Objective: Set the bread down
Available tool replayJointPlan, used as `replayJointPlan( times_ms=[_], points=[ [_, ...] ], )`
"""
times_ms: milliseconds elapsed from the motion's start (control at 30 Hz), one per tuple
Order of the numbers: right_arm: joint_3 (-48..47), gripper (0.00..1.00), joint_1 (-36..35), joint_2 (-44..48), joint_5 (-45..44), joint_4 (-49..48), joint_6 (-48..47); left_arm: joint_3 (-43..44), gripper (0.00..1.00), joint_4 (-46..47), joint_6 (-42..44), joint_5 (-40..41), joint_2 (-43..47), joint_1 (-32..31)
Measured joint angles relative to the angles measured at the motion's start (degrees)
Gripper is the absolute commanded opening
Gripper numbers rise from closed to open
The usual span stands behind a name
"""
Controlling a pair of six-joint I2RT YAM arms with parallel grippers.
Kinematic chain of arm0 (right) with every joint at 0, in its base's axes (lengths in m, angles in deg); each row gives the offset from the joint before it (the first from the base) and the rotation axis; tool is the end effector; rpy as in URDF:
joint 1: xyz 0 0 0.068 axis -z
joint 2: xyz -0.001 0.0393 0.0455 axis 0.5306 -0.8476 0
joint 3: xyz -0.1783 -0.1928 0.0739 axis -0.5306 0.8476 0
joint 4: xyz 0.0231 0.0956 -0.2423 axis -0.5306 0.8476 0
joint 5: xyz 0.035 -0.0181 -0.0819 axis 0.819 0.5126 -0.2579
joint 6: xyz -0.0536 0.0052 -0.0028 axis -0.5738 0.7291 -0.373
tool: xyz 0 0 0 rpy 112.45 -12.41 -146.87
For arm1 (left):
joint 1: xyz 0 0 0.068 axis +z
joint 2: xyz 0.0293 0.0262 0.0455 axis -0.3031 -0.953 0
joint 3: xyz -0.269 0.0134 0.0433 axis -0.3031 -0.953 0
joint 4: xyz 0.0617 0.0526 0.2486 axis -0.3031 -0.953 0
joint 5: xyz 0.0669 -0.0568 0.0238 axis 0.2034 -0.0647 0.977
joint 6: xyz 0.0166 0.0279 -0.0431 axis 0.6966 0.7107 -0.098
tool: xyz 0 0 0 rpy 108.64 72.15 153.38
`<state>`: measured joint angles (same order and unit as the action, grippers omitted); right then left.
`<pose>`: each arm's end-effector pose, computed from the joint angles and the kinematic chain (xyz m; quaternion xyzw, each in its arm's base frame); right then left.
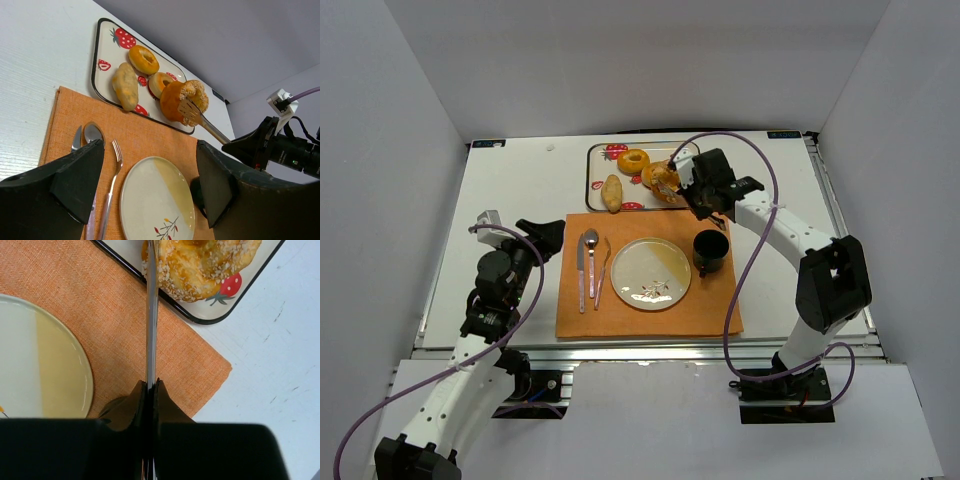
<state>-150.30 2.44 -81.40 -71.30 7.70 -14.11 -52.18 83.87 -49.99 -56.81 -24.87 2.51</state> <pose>0.3365 0.1883 0.2778 -0.3499 0.8500 0.0116 0.3936 0.1581 -0.0390 0.2657 -0.2177 0.7074 -0.2984 0.6027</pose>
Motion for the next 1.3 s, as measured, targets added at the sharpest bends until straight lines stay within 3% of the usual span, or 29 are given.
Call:
replayJointPlan(
  times_ms=[233,567,800,967,1033,1067,1167,1300],
  points=[
    [0.04,0.0,0.76,3.02,1.05,0.28,0.13,0.0,0.83,-0.11,0.02,0.15,0.15,0.0],
    [9.62,0.0,1.49,20.55,13.73,-1.38,-4.44,-0.44,0.83,-0.59,0.0,0.39,1.77,0.0],
    [17.86,0.0,1.27,29.94,24.81,9.53,-14.73,-0.85,0.83,-0.68,-0.07,0.63,2.14,0.0],
    [20.76,0.01,0.94,31.95,26.95,16.39,-19.06,-0.87,0.83,0.24,-0.37,0.59,0.96,0.0],
    [21.11,0.08,0.63,32.15,27.04,17.88,-20.02,-0.87,0.83,0.31,-0.42,0.59,0.39,0.0],
    [21.14,0.19,0.59,32.17,27.08,18.32,-20.39,-0.87,0.83,0.42,-0.42,0.59,0.15,0.0],
    [21.31,0.36,0.26,32.17,27.5,18.93,-21.4,-0.87,0.83,0.57,-0.42,0.57,-0.07,0.0],
    [21.33,0.46,0.15,32.17,28.24,19.02,-22.49,-0.87,0.83,0.61,-0.52,0.57,0.04,0.0]
  ],
)
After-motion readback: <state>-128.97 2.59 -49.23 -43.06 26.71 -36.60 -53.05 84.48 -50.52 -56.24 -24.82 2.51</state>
